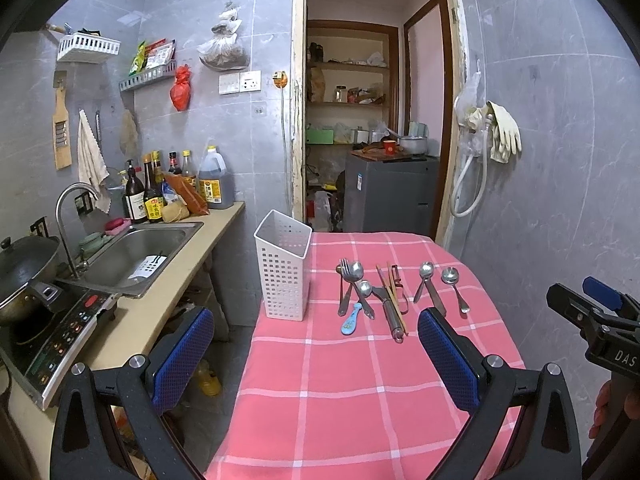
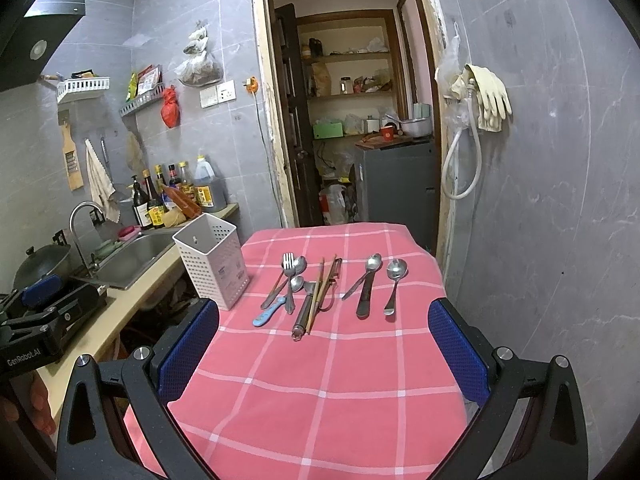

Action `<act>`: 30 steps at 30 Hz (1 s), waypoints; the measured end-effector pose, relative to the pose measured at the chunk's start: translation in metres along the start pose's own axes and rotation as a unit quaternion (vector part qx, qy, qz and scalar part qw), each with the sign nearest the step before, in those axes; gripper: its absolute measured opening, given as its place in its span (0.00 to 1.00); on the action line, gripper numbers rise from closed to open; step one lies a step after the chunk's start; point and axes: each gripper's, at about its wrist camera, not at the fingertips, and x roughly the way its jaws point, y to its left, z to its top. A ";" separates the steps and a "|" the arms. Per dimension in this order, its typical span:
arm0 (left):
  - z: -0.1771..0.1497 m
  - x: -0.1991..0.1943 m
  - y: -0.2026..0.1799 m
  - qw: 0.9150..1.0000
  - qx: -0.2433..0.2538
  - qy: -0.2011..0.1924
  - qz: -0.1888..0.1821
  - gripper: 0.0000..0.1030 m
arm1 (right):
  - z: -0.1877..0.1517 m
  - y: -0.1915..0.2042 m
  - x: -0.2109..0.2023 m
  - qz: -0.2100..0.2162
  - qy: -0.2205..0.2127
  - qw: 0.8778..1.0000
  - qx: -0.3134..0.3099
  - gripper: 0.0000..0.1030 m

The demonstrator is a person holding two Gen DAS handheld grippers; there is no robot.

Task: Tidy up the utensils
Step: 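Move both tools down toward the row of utensils on the tablecloth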

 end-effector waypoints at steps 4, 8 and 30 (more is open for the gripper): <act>0.007 0.010 0.000 1.000 0.000 0.001 -0.005 1.00 | 0.006 0.001 0.010 -0.006 -0.003 1.000 -0.001 0.99; 0.017 0.024 -0.003 1.000 0.005 0.000 -0.012 1.00 | 0.016 -0.002 0.024 -0.006 -0.007 1.000 0.000 0.99; 0.093 0.132 -0.009 0.992 0.023 -0.040 -0.113 1.00 | 0.091 0.000 0.101 -0.056 -0.036 0.998 0.006 0.99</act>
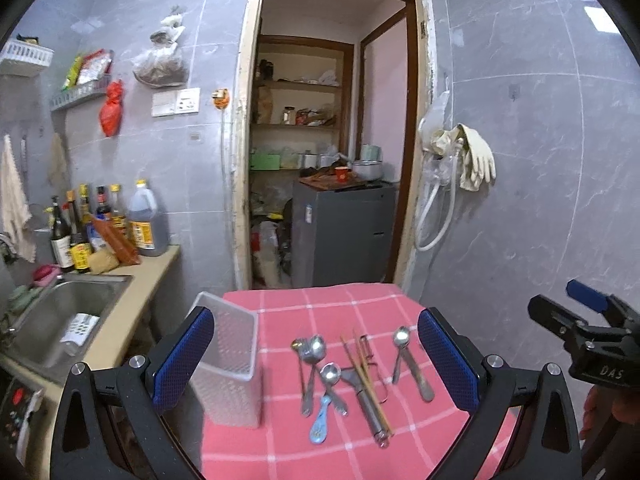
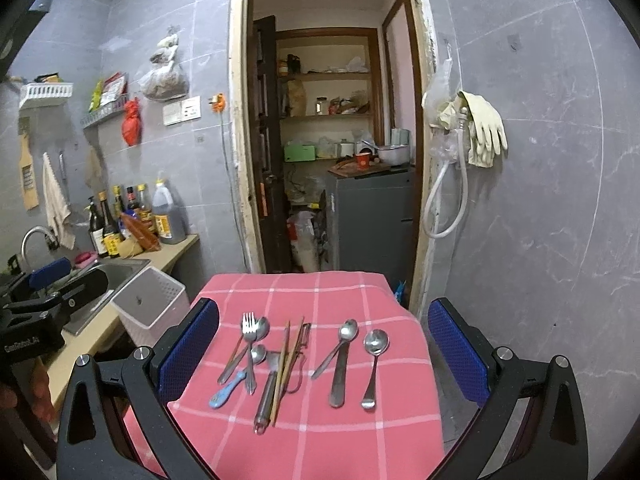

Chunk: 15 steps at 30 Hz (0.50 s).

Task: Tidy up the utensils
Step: 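Move both tools down toward the row of utensils on the tablecloth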

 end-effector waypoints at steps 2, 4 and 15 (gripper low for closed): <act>0.003 0.010 0.001 1.000 -0.004 0.000 -0.018 1.00 | 0.005 -0.007 0.010 0.001 0.001 1.000 0.010 0.99; 0.005 0.022 0.001 0.999 -0.004 0.003 -0.034 1.00 | 0.008 -0.015 0.019 0.006 0.007 1.000 0.024 0.99; -0.002 0.092 -0.011 0.995 -0.041 0.058 -0.074 1.00 | 0.013 -0.057 0.070 0.031 0.038 0.999 0.022 0.99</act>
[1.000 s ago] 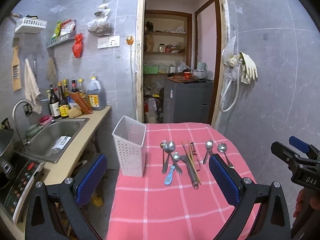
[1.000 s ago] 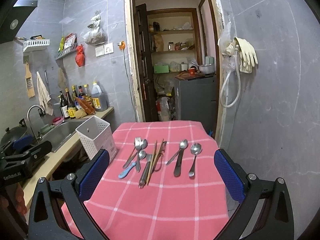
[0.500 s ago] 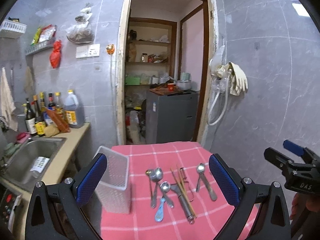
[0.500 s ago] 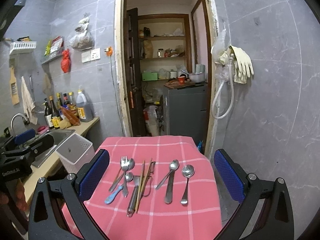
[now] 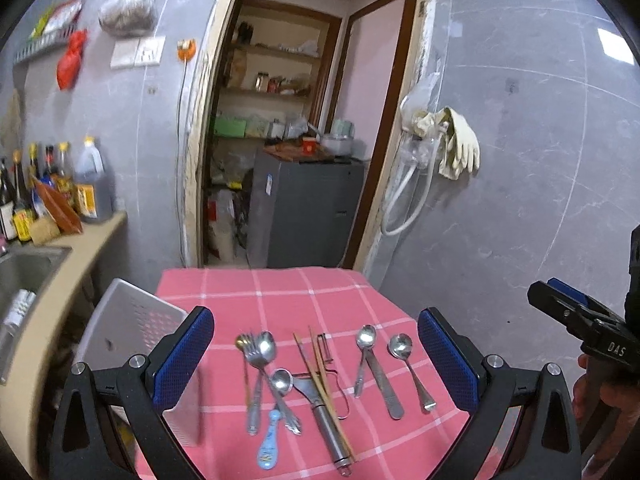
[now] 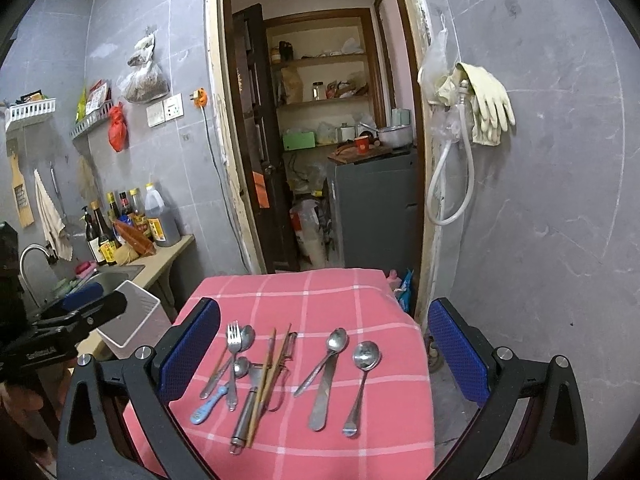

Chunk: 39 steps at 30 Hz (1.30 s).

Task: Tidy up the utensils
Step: 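Move both tools down toward the row of utensils on the tablecloth, then grasp the wooden chopsticks with the left tool while the right tool grasps a silver spoon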

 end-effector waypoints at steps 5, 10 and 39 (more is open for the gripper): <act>-0.009 0.037 -0.008 1.000 0.001 0.016 0.012 0.97 | -0.005 -0.020 0.038 0.027 0.019 0.999 -0.007 0.81; -0.021 0.084 -0.015 0.999 -0.006 0.047 0.023 0.87 | -0.017 -0.039 0.083 0.049 0.049 0.998 -0.001 0.71; -0.089 0.260 0.016 0.947 -0.105 0.304 0.006 0.30 | -0.115 -0.081 0.248 0.091 0.233 0.967 0.049 0.31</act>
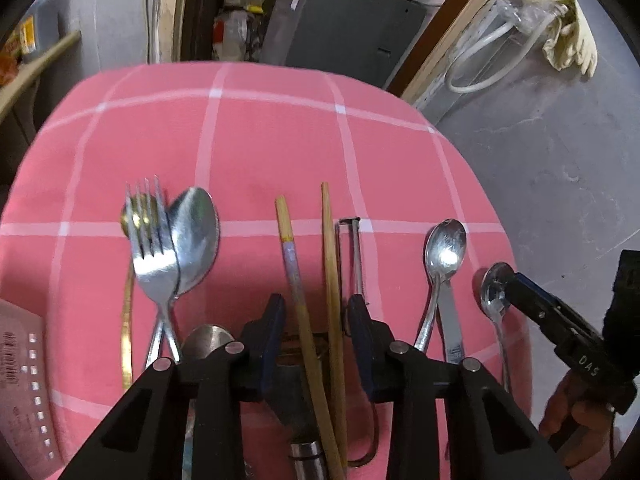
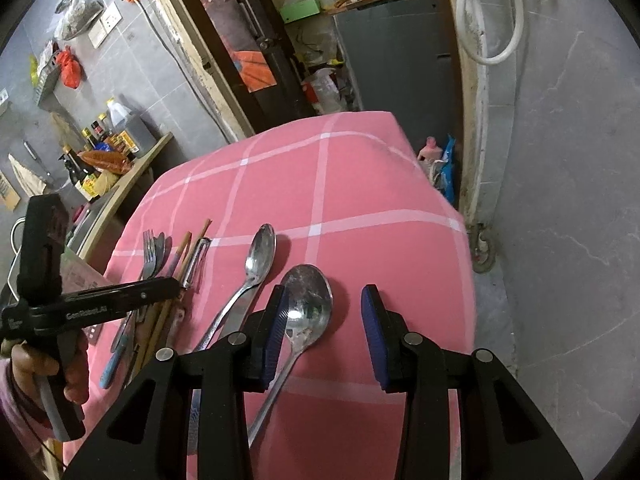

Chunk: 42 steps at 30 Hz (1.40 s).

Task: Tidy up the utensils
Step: 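Grasp the wooden chopsticks with the left tool while the right tool grasps a silver spoon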

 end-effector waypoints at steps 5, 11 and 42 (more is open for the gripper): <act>0.008 0.005 0.002 1.000 0.000 0.013 -0.020 0.21 | 0.001 0.004 0.008 0.013 0.011 1.000 0.001 0.22; 0.010 0.007 -0.005 0.999 0.014 0.028 -0.032 0.09 | -0.001 0.006 0.013 0.028 0.025 0.999 -0.002 0.15; 0.007 -0.053 -0.003 0.994 0.032 0.021 -0.098 0.07 | -0.002 0.013 -0.021 0.045 0.039 0.998 0.008 0.04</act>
